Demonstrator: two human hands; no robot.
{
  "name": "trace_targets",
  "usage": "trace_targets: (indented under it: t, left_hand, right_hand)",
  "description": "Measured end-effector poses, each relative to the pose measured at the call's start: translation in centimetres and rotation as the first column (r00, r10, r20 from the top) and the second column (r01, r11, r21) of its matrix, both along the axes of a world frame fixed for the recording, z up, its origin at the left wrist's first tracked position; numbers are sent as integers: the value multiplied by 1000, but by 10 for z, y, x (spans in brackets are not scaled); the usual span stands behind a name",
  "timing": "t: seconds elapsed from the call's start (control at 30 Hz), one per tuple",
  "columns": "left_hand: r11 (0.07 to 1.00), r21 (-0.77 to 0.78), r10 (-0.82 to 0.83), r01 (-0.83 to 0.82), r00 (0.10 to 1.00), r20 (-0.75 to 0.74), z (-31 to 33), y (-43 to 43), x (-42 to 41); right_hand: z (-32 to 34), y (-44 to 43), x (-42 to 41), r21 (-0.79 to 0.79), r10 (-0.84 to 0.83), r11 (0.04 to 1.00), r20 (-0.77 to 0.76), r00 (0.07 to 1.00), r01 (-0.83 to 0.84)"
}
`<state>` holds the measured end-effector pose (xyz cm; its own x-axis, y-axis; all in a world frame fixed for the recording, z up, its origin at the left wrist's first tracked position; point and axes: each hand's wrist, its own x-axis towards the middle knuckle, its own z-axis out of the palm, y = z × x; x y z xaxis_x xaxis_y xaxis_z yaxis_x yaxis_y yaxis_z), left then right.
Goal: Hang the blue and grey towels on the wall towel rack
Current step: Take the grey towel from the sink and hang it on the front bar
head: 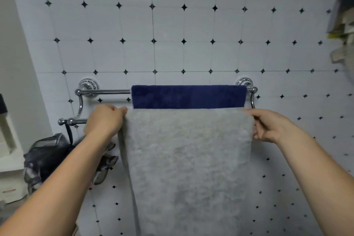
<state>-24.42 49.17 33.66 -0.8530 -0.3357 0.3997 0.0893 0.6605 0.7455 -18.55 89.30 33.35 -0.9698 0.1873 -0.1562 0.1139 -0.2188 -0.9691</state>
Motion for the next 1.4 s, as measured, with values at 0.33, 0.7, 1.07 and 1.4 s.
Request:
trace_targets:
  t: [0.33,0.7,1.07,1.4]
  left_hand:
    - [992,-128,-16,7,997,-73,-23,-4,-1]
    - [997,-79,-6,0,997,-75,-14,-5,-2]
    - [919,324,-223,224,974,-41,-26,0,4]
    - [995,-98,-41,35,998,-58,-11,5,12]
  right_hand:
    - [-39,-9,4,-257,-21,966,-68,997,2]
    - [-21,14,-11,-282,-183,950,-147,972,136]
    - [-20,6,10,237,-391,881,-123,912,410]
    - [9,3,9,244,-370,873,-232,900,421]
